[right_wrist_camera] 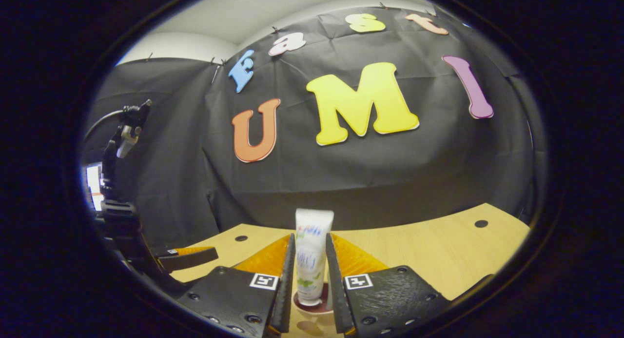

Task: Put the toothbrush and toothpaste on the desktop into the cup, then pick up the cup and place it on the coaster on the desktop.

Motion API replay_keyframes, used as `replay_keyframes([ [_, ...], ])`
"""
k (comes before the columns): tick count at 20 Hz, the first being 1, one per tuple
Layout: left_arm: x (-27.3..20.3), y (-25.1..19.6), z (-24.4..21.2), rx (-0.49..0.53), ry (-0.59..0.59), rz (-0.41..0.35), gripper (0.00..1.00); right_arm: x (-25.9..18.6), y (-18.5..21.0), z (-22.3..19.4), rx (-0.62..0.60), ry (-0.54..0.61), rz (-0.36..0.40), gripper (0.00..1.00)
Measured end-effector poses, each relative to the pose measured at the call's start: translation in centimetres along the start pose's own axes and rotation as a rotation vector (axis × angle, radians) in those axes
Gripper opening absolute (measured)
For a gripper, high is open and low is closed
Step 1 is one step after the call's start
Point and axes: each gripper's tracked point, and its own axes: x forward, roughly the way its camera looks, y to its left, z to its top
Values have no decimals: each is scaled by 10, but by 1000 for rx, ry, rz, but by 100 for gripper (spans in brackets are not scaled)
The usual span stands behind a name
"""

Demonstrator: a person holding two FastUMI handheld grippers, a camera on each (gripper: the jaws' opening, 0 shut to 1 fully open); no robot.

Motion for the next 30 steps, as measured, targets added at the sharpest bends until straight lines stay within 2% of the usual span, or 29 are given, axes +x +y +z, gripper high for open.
replay_keyframes([
  [9,-2,-5,-5,-1,26,-22,99,-9,-3,0,13,19,1,33],
  [11,-2,-6,1,-9,4,-23,99,-18,-1,2,19,19,18,37],
  [13,-8,-14,-4,-60,24,-40,99,-41,-4,9,5,21,23,43],
  [16,-21,-31,-2,-108,38,-82,99,-76,-18,18,-39,-11,-8,48],
  [17,-24,-34,-2,-98,49,-85,99,-86,-21,19,-39,-14,-12,54],
  [19,-31,-38,-3,-50,71,-86,99,-107,-33,27,-42,-33,-37,60],
  [28,-40,-76,-16,35,265,-162,98,-192,-67,42,-44,-76,-80,66],
  [29,-43,-78,-16,37,292,-171,92,-198,-70,42,-45,-77,-83,67],
  [30,-46,-83,-17,39,318,-182,98,-204,-72,41,-43,-79,-87,67],
])
